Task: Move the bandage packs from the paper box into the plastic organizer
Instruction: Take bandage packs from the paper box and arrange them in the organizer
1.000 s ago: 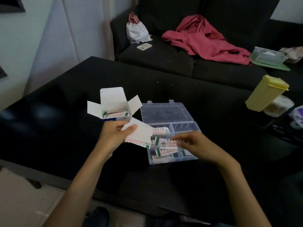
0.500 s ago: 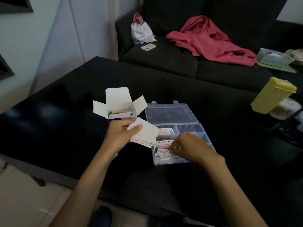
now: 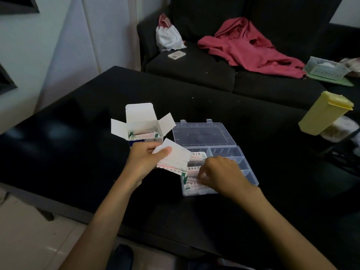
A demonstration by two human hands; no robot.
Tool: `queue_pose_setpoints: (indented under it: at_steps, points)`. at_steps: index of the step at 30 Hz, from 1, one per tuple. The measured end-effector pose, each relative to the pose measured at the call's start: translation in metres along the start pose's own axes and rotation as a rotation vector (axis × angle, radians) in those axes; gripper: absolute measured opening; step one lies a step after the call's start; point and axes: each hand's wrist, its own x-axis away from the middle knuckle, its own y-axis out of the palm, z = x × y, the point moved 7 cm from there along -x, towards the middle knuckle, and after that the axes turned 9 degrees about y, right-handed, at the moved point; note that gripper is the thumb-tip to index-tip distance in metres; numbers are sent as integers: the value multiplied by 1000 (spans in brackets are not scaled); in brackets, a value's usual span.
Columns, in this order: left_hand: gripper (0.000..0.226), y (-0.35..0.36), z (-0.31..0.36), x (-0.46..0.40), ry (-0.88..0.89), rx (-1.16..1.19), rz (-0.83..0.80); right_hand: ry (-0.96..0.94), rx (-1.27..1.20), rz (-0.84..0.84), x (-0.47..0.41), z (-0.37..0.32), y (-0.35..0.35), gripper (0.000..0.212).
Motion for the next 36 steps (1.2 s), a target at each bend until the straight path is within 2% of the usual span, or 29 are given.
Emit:
queue_pose_setpoints:
  at_steps: [7,13,18,25,28,30,33,36]
  points:
    - [16,-1,-2,-1,-9,9,2,34,-208,-94,-5,19,1,14]
    - [19,-4,-3,-2,-15,20,12,139,-508,-170,-10,38,0,12]
    - [23,-4,-2,-3,-7,26,20,5,-220,-286,-3,23,6,12]
    - [24,-5,-2,-1,-19,17,20,12,56,-8,-4,5,9,14]
    - [24,-7,-1,-1,-16,27,32,41,37,-29,-2,10,10,11]
    - [24,-5,-1,0,-24,48,22,111,-145,-33,-2,19,2,12]
    - [18,5,1,3,-34,85,-4,303,-811,0,-1,31,-12,17]
    - [14,24,3,8,-25,78,-53,418,-1181,-234,5,17,7,22]
